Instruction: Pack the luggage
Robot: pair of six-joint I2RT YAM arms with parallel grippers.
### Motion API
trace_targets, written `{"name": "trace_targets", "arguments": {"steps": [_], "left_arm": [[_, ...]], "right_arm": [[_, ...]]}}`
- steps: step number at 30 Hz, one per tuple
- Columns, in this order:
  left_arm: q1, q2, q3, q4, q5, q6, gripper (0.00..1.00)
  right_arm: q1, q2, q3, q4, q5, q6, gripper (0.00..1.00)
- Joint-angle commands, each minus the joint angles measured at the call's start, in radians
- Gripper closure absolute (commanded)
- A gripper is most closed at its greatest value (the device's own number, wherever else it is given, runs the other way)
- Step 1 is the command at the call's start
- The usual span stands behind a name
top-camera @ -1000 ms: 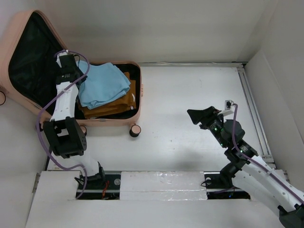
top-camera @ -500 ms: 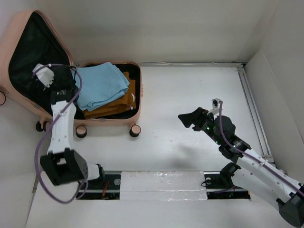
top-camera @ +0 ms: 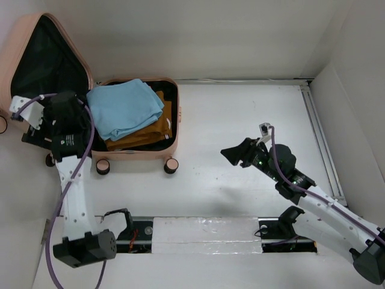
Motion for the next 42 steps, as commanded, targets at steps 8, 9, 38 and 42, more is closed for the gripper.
{"name": "trace_targets", "arguments": {"steps": [8,9,38,42], "left_arm": [[0.094,0.384,0.399,-0.398,-0.181,-0.09,0.34],[0.157,0.419,0.433,-0.398,-0.151,-0.072,0.36],[-0.735,-0.195,-0.17,0.025,0.726,0.347,0.42],[-0.735,-0.258,-0.145,0.068,0.976,0.393,0.33]], "right_arm": [[0.011,0.053,0.048,0.09,-0.108,-0.045,0.28],[0.011,0.064,0.059,0.09,-0.108,-0.045,0.28],[0.021,0.203,0.097,0.098,-0.03,-0.045,0.25],[0.03,0.229,0.133,0.08,-0.009,-0.045,0.25]]}}
